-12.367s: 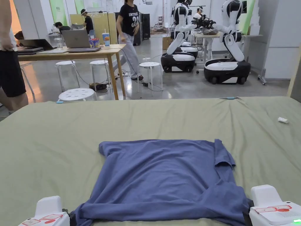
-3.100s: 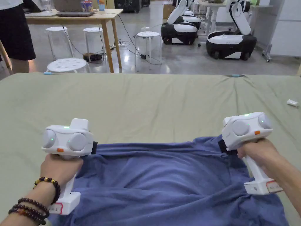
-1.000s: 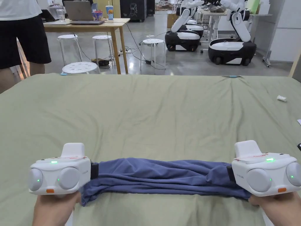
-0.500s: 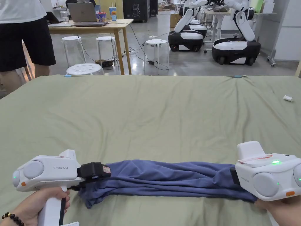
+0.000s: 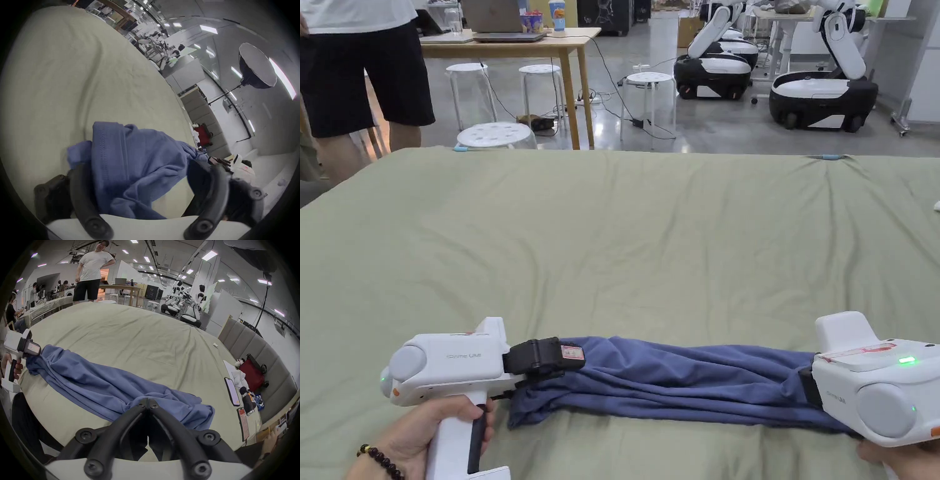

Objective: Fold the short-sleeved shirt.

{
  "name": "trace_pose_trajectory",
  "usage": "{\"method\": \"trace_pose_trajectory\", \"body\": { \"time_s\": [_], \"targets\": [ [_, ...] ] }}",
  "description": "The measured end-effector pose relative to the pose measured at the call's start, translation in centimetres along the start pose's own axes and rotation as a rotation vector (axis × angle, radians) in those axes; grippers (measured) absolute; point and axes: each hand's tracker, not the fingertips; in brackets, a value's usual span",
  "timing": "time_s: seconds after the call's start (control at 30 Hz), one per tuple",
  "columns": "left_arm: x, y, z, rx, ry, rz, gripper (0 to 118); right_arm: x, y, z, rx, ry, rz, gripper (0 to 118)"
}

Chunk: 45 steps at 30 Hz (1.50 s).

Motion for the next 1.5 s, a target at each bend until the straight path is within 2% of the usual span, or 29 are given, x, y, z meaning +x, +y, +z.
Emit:
{"method": "trace_pose_trajectory", "body": {
  "time_s": [0.03,0.07,0.13,0.27,0.53,0.6,0.83,0.93,1.03,1.2,1.33,1.47,1.5],
  "targets": [
    [0.7,-0.4,-0.3,-0.005,0.008,-0.009,44,0.0,0.0,0.0,-0.002,0.001,0.002,0],
    [1.1,-0.6,-0.7,-0.007,0.027,-0.014,24,-0.1,0.0,-0.2,-0.004,0.001,0.005,0],
    [1.2,-0.9,-1.7,-0.04,0.059,0.002,24,-0.1,-0.1,-0.3,-0.007,0.0,0.007,0],
    [1.2,0.0,-0.9,-0.024,0.059,-0.067,22,0.2,-0.1,-0.4,-0.01,-0.002,0.011,0],
    [-3.1,3.6,0.9,0.008,0.096,-0.085,21,0.2,0.0,-0.3,-0.008,-0.009,0.006,0],
    [-2.5,2.3,1.5,0.022,0.093,-0.088,21,0.0,0.0,-0.4,-0.007,-0.011,0.011,0],
    [-6.5,4.3,6.8,0.101,0.178,-0.063,21,-0.2,0.4,-0.5,-0.001,-0.009,0.012,0],
    [-8.5,4.8,10.1,0.164,0.246,-0.013,21,-0.6,0.5,-0.7,0.001,-0.01,0.02,0],
    [-10.0,5.0,12.2,0.173,0.248,0.026,21,-1.0,0.6,-1.1,0.004,-0.004,0.023,0],
    [-6.6,3.3,10.8,0.151,0.269,-0.023,21,-1.4,0.8,-1.2,0.002,0.013,0.027,0],
    [-1.5,2.3,9.4,0.169,0.129,-0.05,21,-1.3,0.6,-1.0,0.008,0.019,0.028,0],
    [1.8,1.9,6.3,0.112,0.077,-0.121,21,-0.9,0.4,-1.1,0.01,0.014,0.019,0],
    [0.5,2.9,5.3,0.097,0.071,-0.13,21,-0.7,0.3,-1.1,0.011,0.013,0.015,0]
  ]
}}
